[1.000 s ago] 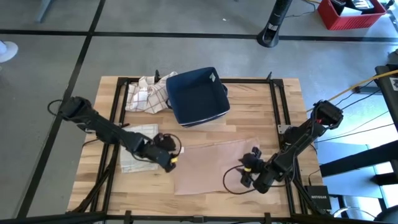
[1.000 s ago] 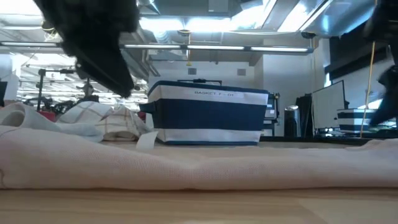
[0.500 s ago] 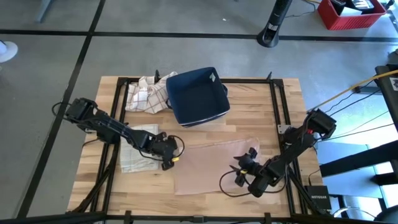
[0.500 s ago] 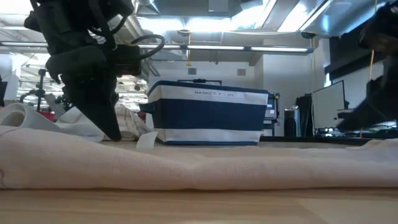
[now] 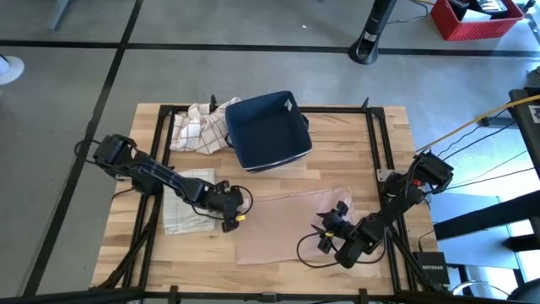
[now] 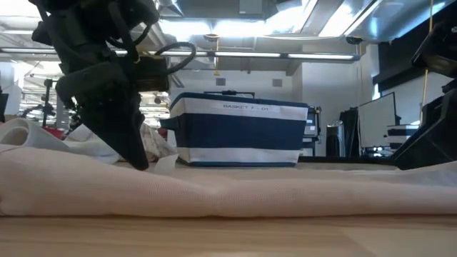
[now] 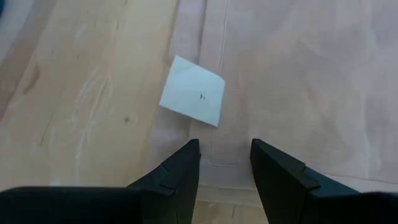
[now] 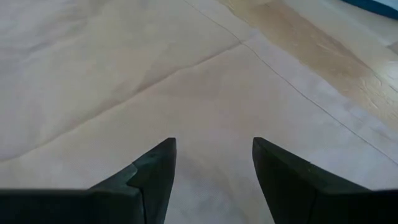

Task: Fold towel
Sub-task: Fold the pink towel on the table

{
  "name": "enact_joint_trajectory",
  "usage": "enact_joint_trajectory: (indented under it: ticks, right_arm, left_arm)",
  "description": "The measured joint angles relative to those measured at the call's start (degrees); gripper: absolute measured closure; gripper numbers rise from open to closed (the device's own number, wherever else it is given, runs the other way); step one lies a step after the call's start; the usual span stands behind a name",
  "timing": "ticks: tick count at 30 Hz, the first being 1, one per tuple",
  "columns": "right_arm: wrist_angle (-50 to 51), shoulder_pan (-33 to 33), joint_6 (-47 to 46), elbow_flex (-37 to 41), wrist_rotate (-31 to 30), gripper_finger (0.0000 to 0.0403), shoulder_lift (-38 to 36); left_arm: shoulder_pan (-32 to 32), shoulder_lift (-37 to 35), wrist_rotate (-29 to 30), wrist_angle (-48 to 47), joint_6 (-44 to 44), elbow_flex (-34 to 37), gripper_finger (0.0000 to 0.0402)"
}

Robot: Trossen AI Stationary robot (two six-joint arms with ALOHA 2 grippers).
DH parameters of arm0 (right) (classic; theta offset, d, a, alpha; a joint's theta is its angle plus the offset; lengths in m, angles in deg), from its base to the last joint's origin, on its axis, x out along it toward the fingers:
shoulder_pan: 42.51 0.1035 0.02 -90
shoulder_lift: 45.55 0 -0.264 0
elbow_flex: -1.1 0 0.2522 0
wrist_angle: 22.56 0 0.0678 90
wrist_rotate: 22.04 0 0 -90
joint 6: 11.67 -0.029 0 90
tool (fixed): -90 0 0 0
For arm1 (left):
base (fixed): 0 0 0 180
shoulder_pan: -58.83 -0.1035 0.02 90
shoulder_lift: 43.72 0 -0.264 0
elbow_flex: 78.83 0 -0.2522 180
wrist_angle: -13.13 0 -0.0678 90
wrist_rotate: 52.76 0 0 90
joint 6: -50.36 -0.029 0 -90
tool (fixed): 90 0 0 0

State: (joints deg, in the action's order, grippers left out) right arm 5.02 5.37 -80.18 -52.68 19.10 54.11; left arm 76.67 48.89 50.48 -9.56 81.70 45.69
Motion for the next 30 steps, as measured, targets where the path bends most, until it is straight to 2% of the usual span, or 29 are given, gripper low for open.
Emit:
enact_joint_trajectory:
  ticks: [8, 30]
  right_arm:
    - [0.0, 0.0, 0.0, 0.0, 0.0, 0.0189, 0.0]
    - [-0.1, 0.0, 1.0, 0.0, 0.0, 0.0189, 0.0]
  left_arm:
    - [0.0, -1.2, 0.3, -4.5, 2.4, -0.7, 0.0265]
    - [0.0, -0.5, -6.0, 1.7, 3.0, 0.1, 0.0265]
